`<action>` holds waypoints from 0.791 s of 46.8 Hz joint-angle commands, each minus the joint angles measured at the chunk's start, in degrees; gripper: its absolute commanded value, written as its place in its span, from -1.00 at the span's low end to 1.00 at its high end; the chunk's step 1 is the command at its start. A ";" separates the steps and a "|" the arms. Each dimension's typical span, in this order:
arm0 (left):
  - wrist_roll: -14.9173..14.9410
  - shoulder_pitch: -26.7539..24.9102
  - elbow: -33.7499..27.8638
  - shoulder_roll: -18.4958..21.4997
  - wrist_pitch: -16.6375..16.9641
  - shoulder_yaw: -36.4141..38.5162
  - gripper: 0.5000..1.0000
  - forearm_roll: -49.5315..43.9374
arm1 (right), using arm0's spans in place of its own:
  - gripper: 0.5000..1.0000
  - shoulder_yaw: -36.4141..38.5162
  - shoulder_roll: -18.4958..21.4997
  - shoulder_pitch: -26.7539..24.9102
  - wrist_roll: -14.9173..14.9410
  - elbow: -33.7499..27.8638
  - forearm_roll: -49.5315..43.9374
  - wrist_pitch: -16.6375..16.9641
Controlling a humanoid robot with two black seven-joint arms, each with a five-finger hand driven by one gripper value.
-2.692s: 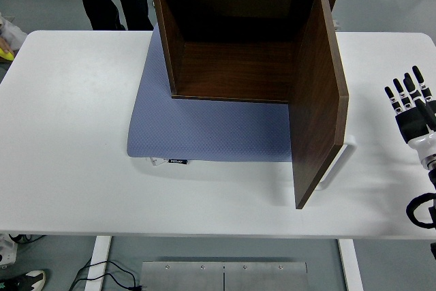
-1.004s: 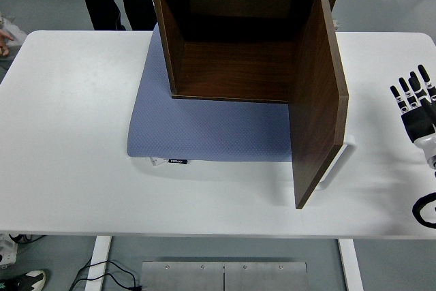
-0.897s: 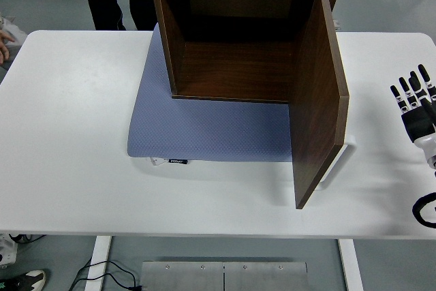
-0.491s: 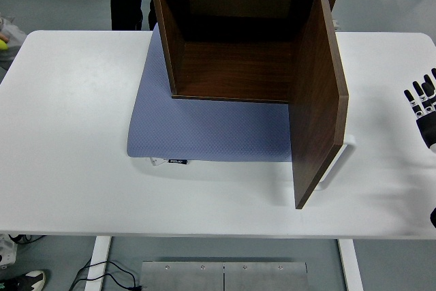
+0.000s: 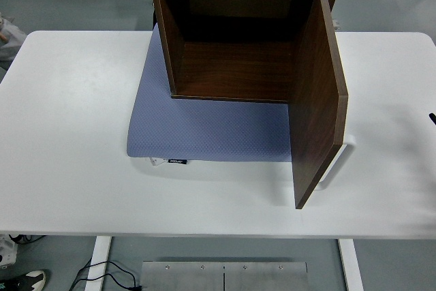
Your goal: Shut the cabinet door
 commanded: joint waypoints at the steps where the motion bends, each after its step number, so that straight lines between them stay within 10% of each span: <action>1: 0.00 0.00 0.00 0.00 0.01 0.00 1.00 0.00 | 1.00 0.88 -0.53 -1.68 0.02 1.70 0.03 0.40; 37: 0.00 0.00 0.00 0.00 0.01 0.00 1.00 0.00 | 1.00 1.85 -2.11 -22.78 -0.33 22.36 -0.85 4.72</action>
